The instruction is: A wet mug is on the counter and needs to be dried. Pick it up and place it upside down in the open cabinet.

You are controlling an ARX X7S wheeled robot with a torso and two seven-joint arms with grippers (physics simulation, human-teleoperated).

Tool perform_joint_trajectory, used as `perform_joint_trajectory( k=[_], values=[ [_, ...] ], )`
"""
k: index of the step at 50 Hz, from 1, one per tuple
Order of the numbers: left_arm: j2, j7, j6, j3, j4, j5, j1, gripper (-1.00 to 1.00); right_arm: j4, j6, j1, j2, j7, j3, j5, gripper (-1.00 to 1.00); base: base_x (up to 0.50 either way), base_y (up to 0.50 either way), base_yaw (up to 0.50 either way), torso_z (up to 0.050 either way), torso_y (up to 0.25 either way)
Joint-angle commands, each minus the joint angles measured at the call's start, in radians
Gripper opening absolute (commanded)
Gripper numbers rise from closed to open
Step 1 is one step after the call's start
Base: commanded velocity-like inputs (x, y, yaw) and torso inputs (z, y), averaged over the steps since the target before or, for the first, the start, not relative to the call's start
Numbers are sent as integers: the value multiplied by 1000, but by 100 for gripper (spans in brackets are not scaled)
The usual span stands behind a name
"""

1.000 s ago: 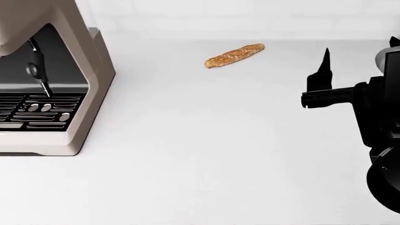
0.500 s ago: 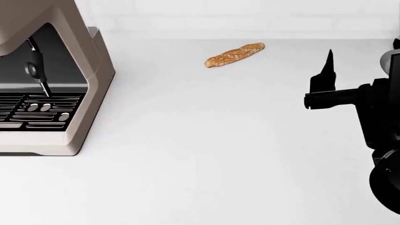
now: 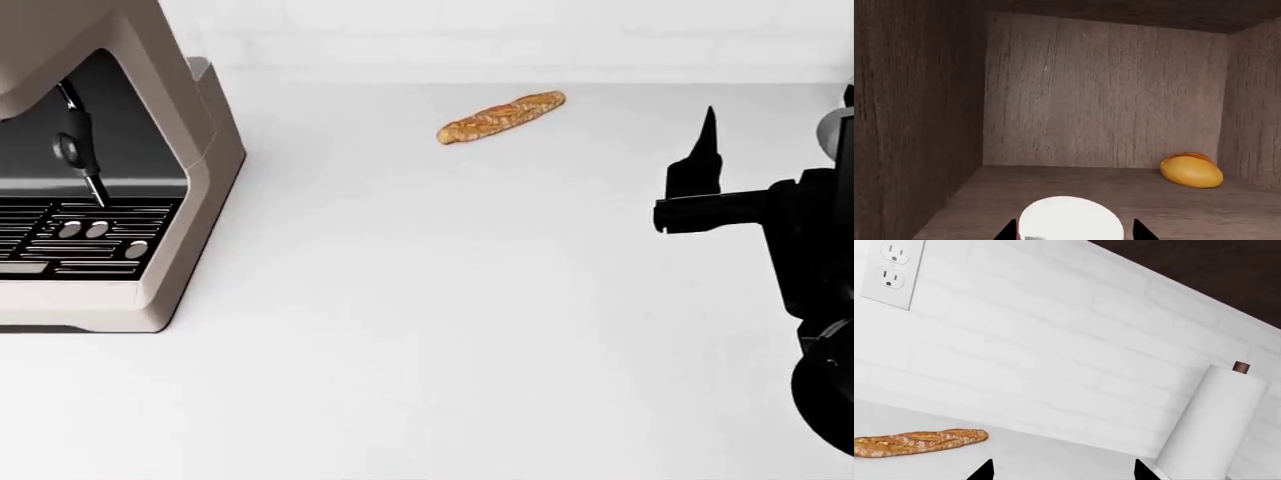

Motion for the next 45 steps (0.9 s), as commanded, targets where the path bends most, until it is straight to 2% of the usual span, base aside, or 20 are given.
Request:
perform_joint_trajectory(
  k=[1, 15, 27, 35, 45],
  values=[
    [0, -37, -36, -26, -237, 34, 0, 100, -3, -3, -3, 6, 2, 6, 4, 100, 0, 3, 3, 0, -10],
    [0, -33, -26, -25, -220, 67, 0, 100, 1, -13, -12, 6, 2, 3, -2, 100, 2, 2, 2, 0, 1],
    [-1, -38, -43, -46, -154, 117, 0, 100, -9, -3, -2, 6, 12, 5, 12, 100, -1, 0, 1, -9, 246],
    [-2, -6, -86, -100, -97, 187, 0, 100, -16, 8, 15, -2, 18, -6, 19, 100, 0, 0, 0, -10, 250],
    [-26, 55, -238, -158, 66, 184, 0, 100, -26, 29, 45, -19, 27, -30, 26, 100, 0, 0, 0, -10, 250]
  ],
)
